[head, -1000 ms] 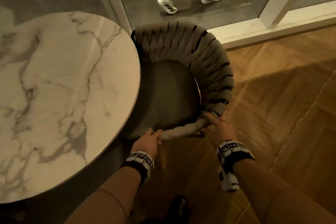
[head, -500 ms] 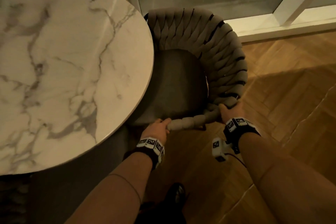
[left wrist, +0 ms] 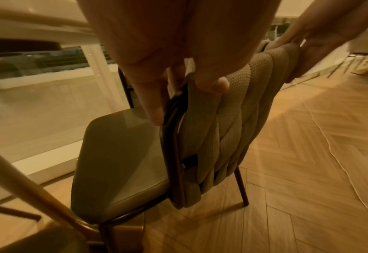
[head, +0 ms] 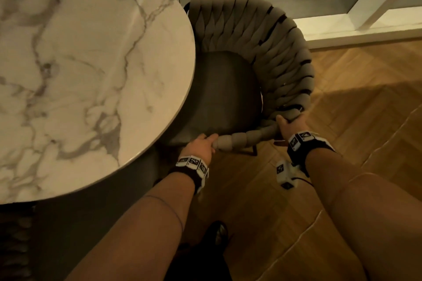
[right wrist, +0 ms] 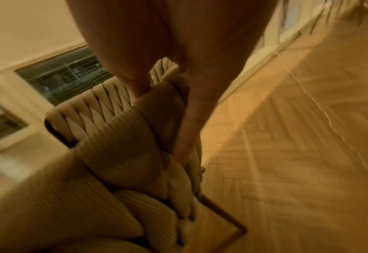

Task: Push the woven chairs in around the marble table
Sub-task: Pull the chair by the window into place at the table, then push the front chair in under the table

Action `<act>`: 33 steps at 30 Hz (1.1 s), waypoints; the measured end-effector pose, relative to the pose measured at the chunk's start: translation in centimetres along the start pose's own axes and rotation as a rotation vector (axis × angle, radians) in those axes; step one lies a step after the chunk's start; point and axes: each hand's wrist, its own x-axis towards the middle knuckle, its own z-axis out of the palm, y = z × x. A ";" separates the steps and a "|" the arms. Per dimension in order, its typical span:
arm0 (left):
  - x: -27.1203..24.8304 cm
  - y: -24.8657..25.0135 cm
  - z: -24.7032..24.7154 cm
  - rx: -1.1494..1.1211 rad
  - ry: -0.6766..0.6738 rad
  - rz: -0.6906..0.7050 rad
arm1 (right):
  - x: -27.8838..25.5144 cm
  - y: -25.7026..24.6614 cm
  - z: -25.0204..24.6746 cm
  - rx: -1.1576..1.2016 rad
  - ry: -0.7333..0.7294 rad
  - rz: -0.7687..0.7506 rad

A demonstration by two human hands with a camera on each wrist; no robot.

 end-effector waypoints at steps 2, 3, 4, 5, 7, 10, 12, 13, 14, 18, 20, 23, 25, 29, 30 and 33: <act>-0.1 0.0 -0.6 -0.002 -0.053 0.003 | 0.1 1.3 -0.2 -0.006 -0.030 -0.003; -0.2 -0.1 -1.0 -0.003 -0.076 0.010 | 0.4 2.1 -0.3 -0.053 -0.036 -0.030; -0.5 -0.2 -1.4 0.004 -0.086 0.018 | 0.3 2.7 -0.4 -0.112 -0.032 -0.057; -0.9 -0.4 -1.7 0.014 -0.080 0.028 | -0.8 2.4 -0.7 -0.172 -0.024 -0.090; -2.1 -0.9 -1.9 0.054 -0.058 0.049 | -2.8 2.1 -1.2 -0.316 -0.023 -0.149; -4.1 -1.7 -2.3 0.076 -0.037 0.071 | -5.6 1.9 -1.7 -0.531 -0.098 -0.178; -6.1 -2.4 -3.2 0.085 0.002 0.095 | -6.9 2.5 -1.6 -0.563 -0.175 -0.198; -7.1 -2.8 -3.6 0.080 0.017 0.109 | -7.3 3.1 -1.4 -0.545 -0.194 -0.195; -8.5 -3.6 -4.0 0.072 0.035 0.123 | -8.1 3.6 -0.9 -0.518 -0.210 -0.193; -14.0 -7.6 -5.0 0.029 0.114 0.192 | -12.9 5.7 1.3 -0.409 -0.245 -0.176; -17.1 -10.7 -5.3 0.010 0.149 0.208 | -16.0 6.7 2.7 -0.382 -0.252 -0.189; -21.6 -16.2 -5.4 -0.018 0.212 0.218 | -21.2 8.3 4.6 -0.290 -0.206 -0.244; -25.0 -20.2 -5.0 -0.045 0.253 0.244 | -25.9 9.6 6.1 -0.224 -0.166 -0.283; -31.7 -28.2 -3.2 -0.113 0.257 0.268 | -36.1 12.3 10.3 -0.208 -0.106 -0.396; -32.8 -29.7 -2.7 -0.113 0.251 0.265 | -38.1 12.6 11.4 -0.206 -0.107 -0.420; -36.0 -34.5 -0.5 -0.100 0.217 0.235 | -44.5 14.1 15.4 -0.261 -0.159 -0.496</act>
